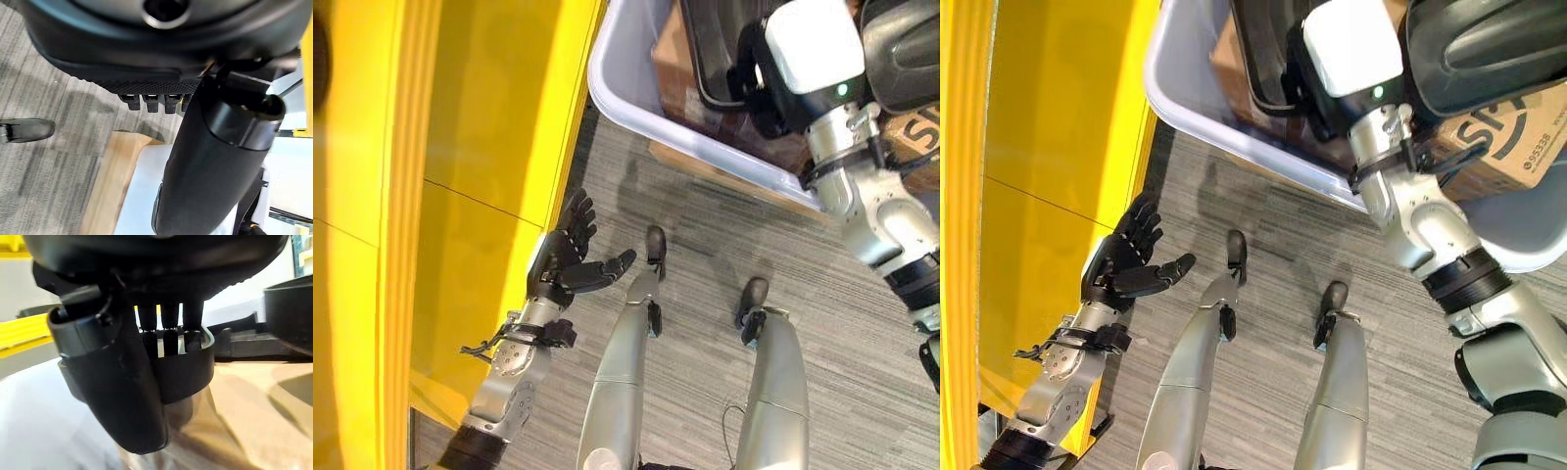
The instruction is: Move parts from the plastic box to the shelf.
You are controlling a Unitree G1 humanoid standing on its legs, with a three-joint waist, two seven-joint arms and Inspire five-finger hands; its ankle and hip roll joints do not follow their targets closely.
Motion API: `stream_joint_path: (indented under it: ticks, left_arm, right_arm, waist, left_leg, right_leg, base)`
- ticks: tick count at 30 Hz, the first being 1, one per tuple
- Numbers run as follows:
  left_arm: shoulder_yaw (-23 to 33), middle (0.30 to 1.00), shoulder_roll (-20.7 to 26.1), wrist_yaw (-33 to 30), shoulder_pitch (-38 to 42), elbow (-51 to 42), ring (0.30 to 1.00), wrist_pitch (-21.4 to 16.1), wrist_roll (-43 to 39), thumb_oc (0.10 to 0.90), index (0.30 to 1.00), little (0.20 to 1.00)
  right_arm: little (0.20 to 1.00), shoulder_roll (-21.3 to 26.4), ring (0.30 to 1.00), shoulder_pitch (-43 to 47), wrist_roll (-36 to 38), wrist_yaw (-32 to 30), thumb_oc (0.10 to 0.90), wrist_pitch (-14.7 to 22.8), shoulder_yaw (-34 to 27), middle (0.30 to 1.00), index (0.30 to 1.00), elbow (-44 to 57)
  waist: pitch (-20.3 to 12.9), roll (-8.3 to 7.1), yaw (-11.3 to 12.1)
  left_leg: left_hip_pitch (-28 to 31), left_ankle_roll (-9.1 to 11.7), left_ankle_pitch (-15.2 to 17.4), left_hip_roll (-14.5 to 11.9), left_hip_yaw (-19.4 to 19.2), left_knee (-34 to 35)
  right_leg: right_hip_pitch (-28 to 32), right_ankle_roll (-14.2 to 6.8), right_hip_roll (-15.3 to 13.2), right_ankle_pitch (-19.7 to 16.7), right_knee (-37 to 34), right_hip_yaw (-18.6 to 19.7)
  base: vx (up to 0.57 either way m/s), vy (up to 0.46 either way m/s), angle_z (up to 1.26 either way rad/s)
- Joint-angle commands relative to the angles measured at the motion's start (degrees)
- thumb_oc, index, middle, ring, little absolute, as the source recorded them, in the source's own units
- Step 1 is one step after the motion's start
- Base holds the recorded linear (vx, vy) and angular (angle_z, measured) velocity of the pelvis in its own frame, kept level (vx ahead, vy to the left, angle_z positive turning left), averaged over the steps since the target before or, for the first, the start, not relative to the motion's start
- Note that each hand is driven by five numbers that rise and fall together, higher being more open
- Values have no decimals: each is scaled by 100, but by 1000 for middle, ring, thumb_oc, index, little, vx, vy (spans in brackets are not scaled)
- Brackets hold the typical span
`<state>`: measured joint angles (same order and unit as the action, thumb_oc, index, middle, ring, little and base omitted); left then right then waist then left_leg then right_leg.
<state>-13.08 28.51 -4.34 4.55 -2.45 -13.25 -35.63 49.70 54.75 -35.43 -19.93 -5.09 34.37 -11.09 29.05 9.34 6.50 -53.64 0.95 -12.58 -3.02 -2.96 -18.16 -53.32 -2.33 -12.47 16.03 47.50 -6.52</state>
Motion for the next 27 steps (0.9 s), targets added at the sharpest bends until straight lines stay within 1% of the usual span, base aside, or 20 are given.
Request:
stream_joint_path:
  ticks: [1, 2, 3, 4, 5, 6, 7, 8, 11, 12, 14, 15, 16, 17, 18, 22, 24, 25, 27]
  left_arm:
    - [314, 1000, 203, 8, -86, -437, 1000, -529, 53, 900, 1000, 1000]
    - [356, 1000, 209, 4, -50, -455, 1000, -533, 63, 900, 1000, 1000]
    - [372, 1000, 212, -7, -48, -448, 1000, -510, 69, 900, 1000, 1000]
    - [420, 1000, 212, 10, -38, -420, 1000, -464, 72, 900, 1000, 1000]
    - [427, 1000, 209, 20, -39, -411, 1000, -458, 75, 900, 1000, 1000]
    - [460, 1000, 189, 63, -26, -319, 1000, -443, 117, 900, 1000, 1000]
    - [460, 1000, 189, 66, -28, -312, 1000, -455, 126, 900, 1000, 1000]
    - [522, 1000, 156, 78, -20, -252, 1000, -392, 169, 900, 1000, 1000]
    - [588, 1000, 141, 94, -11, -157, 1000, -328, 196, 900, 1000, 1000]
    - [653, 1000, 135, 133, 21, -102, 1000, -259, 196, 900, 1000, 1000]
    - [686, 1000, 129, 125, 56, -46, 1000, -223, 277, 900, 1000, 1000]
    - [705, 1000, 111, 129, 70, 6, 1000, -163, 305, 900, 1000, 1000]
    - [725, 1000, 86, 163, 71, 90, 1000, -100, 315, 900, 1000, 1000]
    - [741, 1000, 29, 194, 69, 131, 1000, 35, 396, 900, 1000, 1000]
    - [736, 1000, 26, 195, 66, 136, 1000, 55, 415, 900, 1000, 1000]
    - [772, 1000, -82, 212, -10, 185, 1000, 282, 545, 900, 1000, 1000]
    - [787, 1000, -125, 236, -53, 197, 1000, 319, 609, 900, 1000, 1000]
    - [808, 1000, -162, 276, -113, 193, 1000, 429, 631, 900, 1000, 1000]
    - [804, 1000, -197, 330, -180, 183, 1000, 542, 675, 900, 1000, 1000]
  right_arm:
    - [300, -16, 300, 12, 107, 69, 400, 513, -198, 300, 300, 433]
    - [300, -20, 300, 24, 104, 78, 400, 539, -240, 300, 300, 509]
    - [300, -43, 300, -39, 109, 119, 400, 544, -274, 300, 300, 670]
    - [300, -102, 300, -182, 146, 197, 400, 613, -350, 300, 300, 969]
    - [300, -115, 300, -220, 156, 195, 400, 648, -371, 300, 300, 1019]
    - [300, -176, 300, -366, 211, 220, 400, 746, -442, 300, 300, 1212]
    - [300, -177, 300, -379, 215, 215, 400, 754, -448, 300, 300, 1223]
    - [300, -191, 300, -482, 323, 274, 400, 806, -520, 300, 300, 1447]
    - [300, -240, 300, -665, 476, 416, 400, 909, -693, 300, 300, 1744]
    - [300, -250, 300, -793, 591, 475, 400, 1027, -821, 300, 300, 1919]
    - [300, -284, 300, -887, 662, 504, 400, 1128, -920, 300, 300, 2045]
    - [300, -308, 300, -960, 735, 557, 400, 1176, -985, 300, 300, 2131]
    - [300, -336, 300, -1106, 833, 679, 400, 1227, -1086, 300, 300, 2298]
    - [300, -389, 300, -1323, 915, 739, 400, 1274, -1197, 300, 300, 2482]
    - [300, -398, 300, -1364, 928, 747, 400, 1283, -1216, 300, 300, 2499]
    - [300, -515, 300, -1739, 1139, 821, 400, 1275, -1348, 300, 300, 2693]
    - [300, -567, 300, -1897, 1215, 818, 400, 1273, -1407, 300, 300, 2734]
    - [300, -592, 300, -2096, 1328, 835, 400, 1299, -1474, 300, 300, 2790]
    - [300, -669, 300, -2300, 1361, 852, 400, 1290, -1533, 300, 300, 2872]
  waist:
    - [74, -29, -21]
    - [74, -29, -10]
    - [74, -57, -23]
    - [74, -123, -67]
    - [74, -134, -75]
    - [74, -200, -119]
    - [74, -202, -120]
    - [74, -269, -154]
    - [74, -355, -205]
    - [74, -415, -243]
    - [74, -470, -275]
    - [-4, -513, -287]
    - [-203, -579, -314]
    - [-478, -640, -340]
    - [-518, -650, -344]
    - [-1020, -760, -421]
    - [-1164, -795, -438]
    - [-1355, -833, -459]
    - [-1536, -857, -481]
  left_leg:
    - [707, 213, 1416, 1, -81, -413]
    - [640, 178, 1263, -32, -107, -335]
    - [771, 190, 1250, -57, -112, -277]
    - [1096, 213, 1262, -87, -123, -188]
    - [1169, 215, 1265, -92, -125, -167]
    - [1486, 221, 1305, -125, -143, -137]
    - [1508, 221, 1305, -127, -144, -130]
    - [1838, 225, 1341, -163, -165, -78]
    - [2338, 233, 1361, -218, -199, 58]
    - [2676, 240, 1352, -249, -223, 169]
    - [2998, 238, 1333, -290, -255, 302]
    - [3179, 244, 1322, -312, -275, 408]
    - [3422, 260, 1298, -367, -315, 569]
    - [3676, 283, 1243, -437, -343, 772]
    - [3728, 287, 1237, -446, -346, 810]
    - [4314, 316, 1178, -537, -421, 1210]
    - [4489, 312, 1170, -549, -427, 1293]
    - [4632, 306, 1186, -568, -439, 1333]
    - [4813, 301, 1191, -588, -466, 1414]
  right_leg:
    - [537, -32, 196, -170, -721, -91]
    - [474, 4, 209, -314, -801, -153]
    - [602, -5, 210, -337, -875, -162]
    - [937, -16, 196, -349, -1034, -169]
    - [1014, -18, 194, -351, -1072, -172]
    - [1343, -25, 176, -364, -1213, -180]
    - [1366, -25, 177, -367, -1227, -182]
    - [1707, -30, 160, -358, -1335, -208]
    - [2217, -44, 169, -343, -1509, -227]
    - [2558, -64, 175, -346, -1635, -228]
    - [2891, -79, 177, -357, -1780, -226]
    - [3088, -94, 179, -370, -1907, -234]
    - [3371, -116, 185, -403, -2134, -256]
    - [3703, -126, 215, -518, -2495, -295]
    - [3771, -130, 221, -541, -2568, -300]
    - [4435, -203, 241, -712, -3168, -330]
    - [4638, -222, 251, -772, -3322, -332]
    - [4788, -251, 246, -812, -3412, -350]
    - [4974, -277, 249, -861, -3532, -355]
  base:
    - [-101, -36, -4]
    - [-79, -7, -3]
    - [-80, 1, -12]
    - [-18, -5, -11]
    - [-5, -8, -9]
    - [0, 0, 0]
    - [20, -10, -5]
    - [28, -2, -9]
    - [44, 12, -10]
    - [55, 26, -10]
    - [61, 12, -12]
    - [126, 1, -19]
    - [189, -8, -19]
    - [169, -11, -14]
    - [159, -23, -12]
    - [172, -15, -14]
    - [152, -23, -12]
    - [197, -33, -9]
    - [194, -24, -1]
